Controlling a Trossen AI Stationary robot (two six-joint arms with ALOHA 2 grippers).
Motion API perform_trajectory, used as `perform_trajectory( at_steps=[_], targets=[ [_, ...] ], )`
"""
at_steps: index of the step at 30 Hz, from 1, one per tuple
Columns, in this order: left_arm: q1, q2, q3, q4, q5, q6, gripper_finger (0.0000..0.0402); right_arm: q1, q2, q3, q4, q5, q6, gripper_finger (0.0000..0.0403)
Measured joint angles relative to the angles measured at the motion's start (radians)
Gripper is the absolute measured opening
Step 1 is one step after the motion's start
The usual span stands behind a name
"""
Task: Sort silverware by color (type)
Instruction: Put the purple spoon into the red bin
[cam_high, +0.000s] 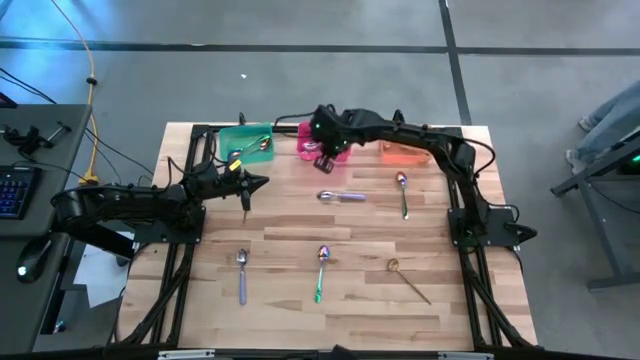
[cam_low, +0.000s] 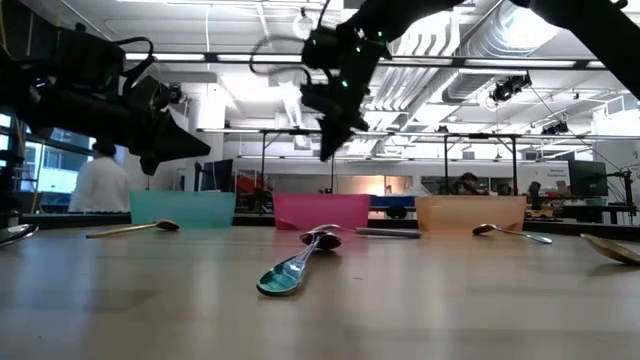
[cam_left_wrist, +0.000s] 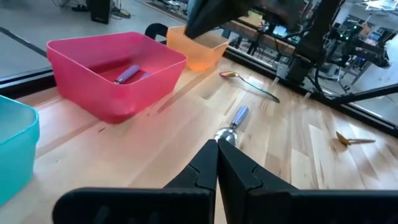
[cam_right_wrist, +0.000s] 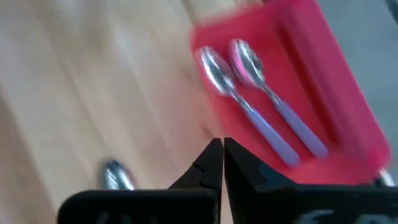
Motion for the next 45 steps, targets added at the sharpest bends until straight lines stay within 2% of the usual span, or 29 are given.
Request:
perform_trajectory(
  at_steps=[4, 8, 15, 20, 26, 31, 35, 40, 45],
  targets=[
    [0.0, 0.0, 0.0, -0.01, 0.0, 0.016, 0.0, 0.013, -0.001, -0.016, -0.095, -0.02, -0.055, 0.0004],
    [0.0, 0.0, 0.0, -0.011, 0.0, 0.024, 0.0, 0.058, 0.0, -0.05, -0.155, -0.023, -0.073, 0.0038],
    [0.0, 0.0, 0.0, -0.047, 0.001, 0.033, 0.0, 0.117, -0.002, -0.181, -0.051, -0.031, -0.09, 0.0131],
    [0.0, 0.0, 0.0, -0.058, 0.001, 0.034, 0.0, 0.116, -0.002, -0.286, -0.012, -0.043, -0.011, 0.0161],
    [0.0, 0.0, 0.0, -0.06, 0.002, 0.052, 0.0, 0.122, -0.002, -0.378, 0.053, -0.059, 0.009, 0.0162],
    [0.0, 0.0, 0.0, -0.061, 0.002, 0.052, 0.0, 0.138, -0.002, -0.399, 0.164, -0.054, -0.115, 0.0162],
    [0.0, 0.0, 0.0, -0.063, 0.002, 0.052, 0.0, 0.142, 0.0, -0.399, 0.221, -0.078, -0.146, 0.0155],
    [0.0, 0.0, 0.0, -0.068, 0.002, 0.052, 0.0, 0.135, 0.017, -0.4, 0.226, -0.105, -0.145, 0.0115],
    [0.0, 0.0, 0.0, -0.083, 0.002, 0.058, 0.0, 0.137, 0.024, -0.399, 0.207, -0.106, -0.144, 0.0045]
  ],
)
